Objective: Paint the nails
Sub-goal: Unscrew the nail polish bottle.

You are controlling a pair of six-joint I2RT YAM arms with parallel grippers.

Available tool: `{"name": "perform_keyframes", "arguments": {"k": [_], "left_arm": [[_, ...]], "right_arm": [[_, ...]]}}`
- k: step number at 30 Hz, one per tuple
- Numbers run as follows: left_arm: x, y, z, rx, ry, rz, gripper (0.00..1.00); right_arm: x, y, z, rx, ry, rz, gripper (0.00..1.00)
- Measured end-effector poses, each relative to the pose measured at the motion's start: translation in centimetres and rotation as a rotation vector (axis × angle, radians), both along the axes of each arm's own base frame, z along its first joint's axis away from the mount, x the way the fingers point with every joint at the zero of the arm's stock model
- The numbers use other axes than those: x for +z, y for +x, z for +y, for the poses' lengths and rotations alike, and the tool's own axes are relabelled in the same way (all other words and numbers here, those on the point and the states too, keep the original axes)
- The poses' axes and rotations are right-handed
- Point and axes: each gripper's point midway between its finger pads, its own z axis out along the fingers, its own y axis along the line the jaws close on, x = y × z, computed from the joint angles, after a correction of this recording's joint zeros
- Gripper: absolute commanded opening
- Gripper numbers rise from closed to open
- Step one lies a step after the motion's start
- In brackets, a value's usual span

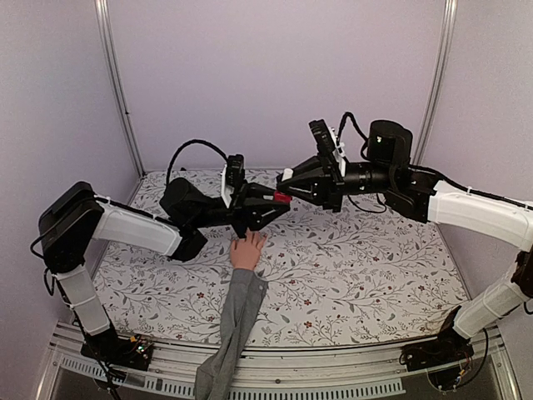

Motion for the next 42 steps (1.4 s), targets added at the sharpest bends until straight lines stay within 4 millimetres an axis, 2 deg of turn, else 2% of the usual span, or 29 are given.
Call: {"name": "perform_keyframes", "arguments": {"k": [7,11,14,16,19,20,22,27,33,37,42], "left_arm": [[-0.3,-2.6,-0.1,-0.207,0.010,-0.009,0.00],[-0.7,-3.0,-0.1,-0.233,0.028,0.011,0.00],[-0.9,-2.8,0.0,-0.208,0.023,0.012,0.00],[-1.1,-2.7,0.1,-0.172,0.015,0.013,0.00],[-1.2,-2.5,0.6,-0.112,0.000,0.011,0.00],[-1.2,-2.3,0.8,-0.081,-0.009,0.015,0.00],[-1.0,-1.7,1.2,-0.020,-0.025,0.017,0.00],[0.2,0.4,2.4,0.164,-0.081,0.022,0.00],[0.4,3.8,3.2,0.420,-0.099,0.036,0.00],[-0.5,4.8,2.4,0.575,-0.054,0.029,0.00],[-1.0,5.3,1.2,0.718,0.009,-0.008,0.00]], "right_arm": [[-0.2,-2.8,-0.2,0.173,0.006,-0.069,0.00],[-0.8,-3.2,-0.2,0.210,-0.002,-0.070,0.10],[-1.0,-3.1,-0.1,0.206,-0.009,-0.065,0.21],[-1.1,-3.0,-0.1,0.197,-0.016,-0.054,0.39],[-1.3,-2.7,0.1,0.172,-0.024,-0.031,0.60],[-1.3,-2.6,0.1,0.162,-0.027,-0.020,0.65],[-1.2,-2.1,0.2,0.130,-0.030,-0.008,0.69],[-0.4,-0.3,0.0,0.001,-0.022,0.033,0.70],[-0.3,3.7,-0.5,-0.242,-0.011,0.150,0.65],[-0.3,5.4,-0.9,-0.352,0.005,0.226,0.61],[-0.4,6.3,-1.2,-0.407,0.017,0.273,0.47]]}}
